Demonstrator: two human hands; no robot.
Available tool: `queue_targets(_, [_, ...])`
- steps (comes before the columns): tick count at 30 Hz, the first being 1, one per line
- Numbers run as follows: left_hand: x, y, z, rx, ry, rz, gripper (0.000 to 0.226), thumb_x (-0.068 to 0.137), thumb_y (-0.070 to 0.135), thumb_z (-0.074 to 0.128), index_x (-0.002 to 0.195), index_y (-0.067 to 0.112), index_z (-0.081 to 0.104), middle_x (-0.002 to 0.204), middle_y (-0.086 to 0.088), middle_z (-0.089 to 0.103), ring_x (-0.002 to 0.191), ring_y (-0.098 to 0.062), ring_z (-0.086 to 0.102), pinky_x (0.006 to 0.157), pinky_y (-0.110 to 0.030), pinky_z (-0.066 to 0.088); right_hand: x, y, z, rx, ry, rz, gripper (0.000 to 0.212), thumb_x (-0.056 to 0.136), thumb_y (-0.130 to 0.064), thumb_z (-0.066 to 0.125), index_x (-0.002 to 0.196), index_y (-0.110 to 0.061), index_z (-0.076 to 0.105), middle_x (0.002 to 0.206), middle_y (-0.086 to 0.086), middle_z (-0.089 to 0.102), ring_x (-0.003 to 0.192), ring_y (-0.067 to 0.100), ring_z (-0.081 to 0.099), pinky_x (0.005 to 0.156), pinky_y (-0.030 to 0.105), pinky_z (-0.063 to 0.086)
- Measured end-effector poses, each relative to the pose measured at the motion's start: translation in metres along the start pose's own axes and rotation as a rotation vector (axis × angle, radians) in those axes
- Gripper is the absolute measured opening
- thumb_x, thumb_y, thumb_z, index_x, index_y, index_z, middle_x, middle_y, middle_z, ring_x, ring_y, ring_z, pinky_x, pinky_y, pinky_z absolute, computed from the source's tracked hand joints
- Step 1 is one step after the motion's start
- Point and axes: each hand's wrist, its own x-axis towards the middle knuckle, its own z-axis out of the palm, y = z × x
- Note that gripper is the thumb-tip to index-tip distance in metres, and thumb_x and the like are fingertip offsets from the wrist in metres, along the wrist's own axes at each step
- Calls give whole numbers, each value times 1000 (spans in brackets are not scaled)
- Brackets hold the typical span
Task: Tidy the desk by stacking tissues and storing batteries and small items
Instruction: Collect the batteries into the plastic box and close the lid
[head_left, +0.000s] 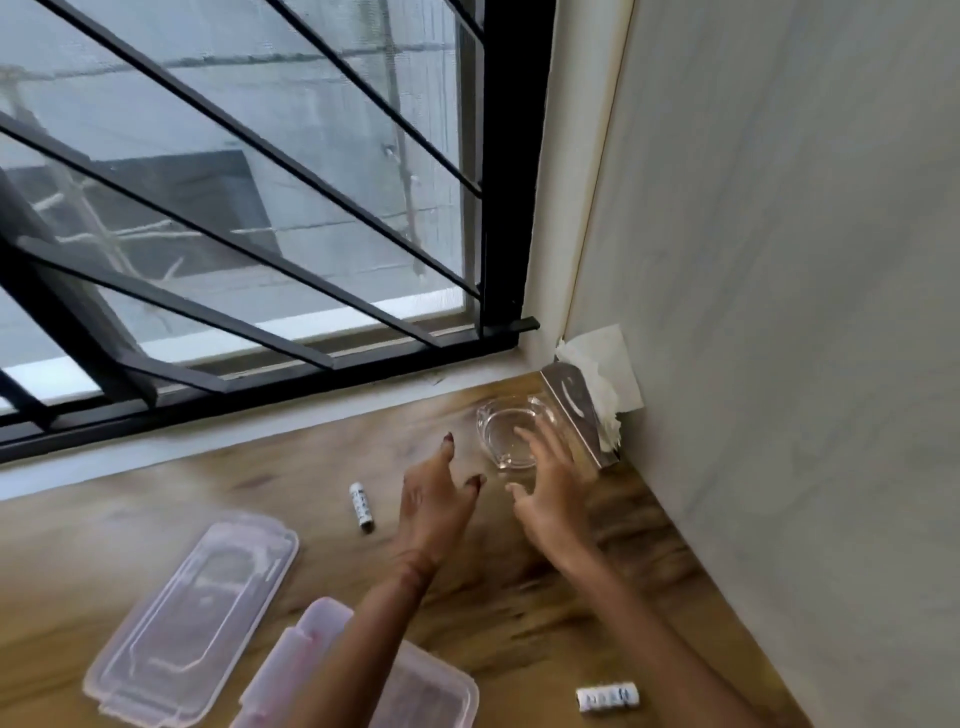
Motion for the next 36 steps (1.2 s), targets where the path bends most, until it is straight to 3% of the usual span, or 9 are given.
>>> queue_targets(5, [-32,-23,-38,64,43,13,63,82,29,67,137,7,43,128,-18,58,114,-30,58,101,-42,42,-40,-20,6,38,-22,7,57,83,-7,65,134,-19,43,150,-3,28,141,14,19,111,22,18])
queue_targets(10, [-81,-49,-78,34,128,14,50,85,24,64,130,6,52,124,-16,61,116,-27,58,93,-31,44,-94,-43,8,159,37,10,45,83,-11,65,126,-14,51,142,1,40,134,15,33,108,24,29])
queue_targets(13, [-110,-73,-95,-22,181,-34,41,88,22,61,123,3,58,121,-15,64,116,-26,58,97,-32,43,-133,-53,12,214,53,69,43,86,-17,64,127,-15,50,143,1,40,134,14,34,107,25,30])
queue_targets(17, [-139,-93,-103,-95,170,-79,27,89,19,58,91,-7,66,86,-17,70,77,-22,60,73,-33,43,-180,-57,16,272,88,201,54,88,-27,60,136,-14,39,143,2,39,131,16,36,99,23,33])
queue_targets(20, [-155,-97,-105,-152,165,-90,27,90,20,57,100,-2,69,89,-4,67,81,-12,53,72,-28,40,-208,-58,21,375,53,284,62,89,-30,56,142,-12,28,142,4,39,129,16,38,97,23,35])
queue_targets(24, [-164,-99,-107,-229,164,-112,28,91,24,56,109,6,69,90,2,65,87,-14,59,73,-22,38,-230,-66,35,445,-69,283,55,92,-33,49,140,-22,25,134,1,46,114,13,50,93,34,49])
queue_targets(27, [-170,-100,-117,-277,215,-125,29,90,26,57,108,6,69,92,-1,69,88,-11,58,74,-24,41,-232,-76,36,443,-68,225,52,96,-27,44,142,-23,21,128,-1,46,111,12,50,87,27,48])
queue_targets(30, [-180,-102,-138,-321,287,-103,29,90,25,58,112,8,67,94,9,61,94,-9,58,76,-20,41,-227,-89,37,411,-83,151,51,97,-23,42,143,-22,20,131,-2,43,113,11,47,87,24,45])
queue_targets(36, [-221,-146,-193,-435,490,-193,34,86,29,63,115,11,65,104,2,68,91,-10,62,74,-23,49,-222,-139,74,284,-190,-1,49,97,-15,40,144,-12,23,141,9,40,124,23,44,100,45,43])
